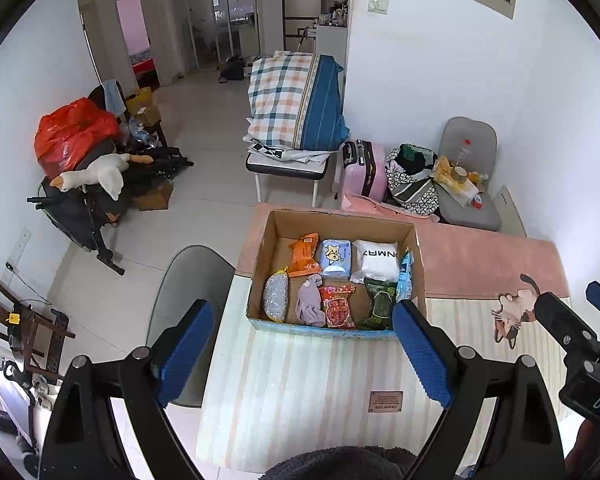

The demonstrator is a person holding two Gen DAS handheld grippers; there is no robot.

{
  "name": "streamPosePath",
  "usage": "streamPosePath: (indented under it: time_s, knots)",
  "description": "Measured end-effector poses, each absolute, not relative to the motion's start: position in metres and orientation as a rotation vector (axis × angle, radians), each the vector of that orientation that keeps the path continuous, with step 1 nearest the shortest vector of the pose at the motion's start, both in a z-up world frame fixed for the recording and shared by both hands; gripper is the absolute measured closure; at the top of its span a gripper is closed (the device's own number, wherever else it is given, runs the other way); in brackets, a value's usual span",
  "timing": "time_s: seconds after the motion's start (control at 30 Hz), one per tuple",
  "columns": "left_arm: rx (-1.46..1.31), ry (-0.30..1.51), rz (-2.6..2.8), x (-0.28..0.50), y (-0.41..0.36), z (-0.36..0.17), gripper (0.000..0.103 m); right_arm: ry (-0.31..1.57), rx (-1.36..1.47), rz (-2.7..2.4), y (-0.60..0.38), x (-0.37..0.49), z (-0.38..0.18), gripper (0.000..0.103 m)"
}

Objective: Organize soft objects

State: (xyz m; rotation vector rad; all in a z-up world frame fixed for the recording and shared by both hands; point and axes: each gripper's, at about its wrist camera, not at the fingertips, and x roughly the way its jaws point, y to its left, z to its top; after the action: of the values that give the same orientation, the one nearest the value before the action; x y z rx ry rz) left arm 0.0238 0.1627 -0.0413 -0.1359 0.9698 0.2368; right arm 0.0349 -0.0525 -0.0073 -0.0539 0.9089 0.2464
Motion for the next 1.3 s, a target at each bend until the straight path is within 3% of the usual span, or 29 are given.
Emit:
streamPosePath:
  time_s: [0.43, 1.3]
  knots:
    - [-0.11, 1.02, 0.229, 0.035, 0.161, -0.065, 0.011, 0.959, -0.055, 0.2, -0.052, 0.049, -0.043, 0.0]
    - [-0.074, 0.998, 0.206, 0.042, 0.161, -0.058, 0.011, 0.951, -0.049, 0.172, -0.052, 0.049, -0.049, 0.0]
